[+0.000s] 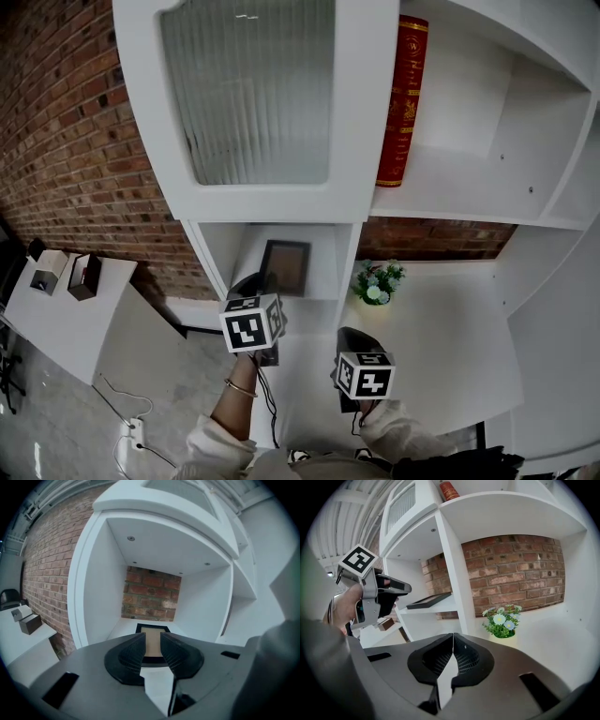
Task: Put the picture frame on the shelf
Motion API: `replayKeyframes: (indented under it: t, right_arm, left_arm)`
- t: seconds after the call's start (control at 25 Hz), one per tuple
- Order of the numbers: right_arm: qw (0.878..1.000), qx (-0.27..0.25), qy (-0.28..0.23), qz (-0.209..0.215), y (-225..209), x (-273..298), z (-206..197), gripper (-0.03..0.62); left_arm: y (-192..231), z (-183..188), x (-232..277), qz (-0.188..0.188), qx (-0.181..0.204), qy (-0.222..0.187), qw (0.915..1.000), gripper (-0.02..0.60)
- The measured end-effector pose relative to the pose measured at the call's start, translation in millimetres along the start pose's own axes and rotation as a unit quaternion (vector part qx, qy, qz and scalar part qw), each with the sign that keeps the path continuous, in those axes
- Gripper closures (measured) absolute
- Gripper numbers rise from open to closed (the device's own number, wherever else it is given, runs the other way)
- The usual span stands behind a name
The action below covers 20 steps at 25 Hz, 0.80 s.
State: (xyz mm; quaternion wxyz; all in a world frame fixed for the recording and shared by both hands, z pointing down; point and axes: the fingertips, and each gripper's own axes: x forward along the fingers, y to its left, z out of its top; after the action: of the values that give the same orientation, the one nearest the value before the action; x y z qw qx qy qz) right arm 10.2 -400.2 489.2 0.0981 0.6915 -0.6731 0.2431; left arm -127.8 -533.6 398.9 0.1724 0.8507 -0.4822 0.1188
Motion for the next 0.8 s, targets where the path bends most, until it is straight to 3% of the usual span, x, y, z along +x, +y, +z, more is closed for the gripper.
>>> replayKeyframes:
  t: [0.28, 0.8]
  right_arm:
    - [1.0, 0.0, -0.004, 0.016, -7, -14, -7, 0.571]
    - [0.998, -0.018, 0.01, 0.053, -36, -61, -33, 0.571]
  left_arm:
    - [-19, -17, -20, 0.006, 0.005, -0.003, 1.0, 0.482]
    - [-83, -105, -57, 0.025, -0.013, 0.048, 0.9985, 0.509]
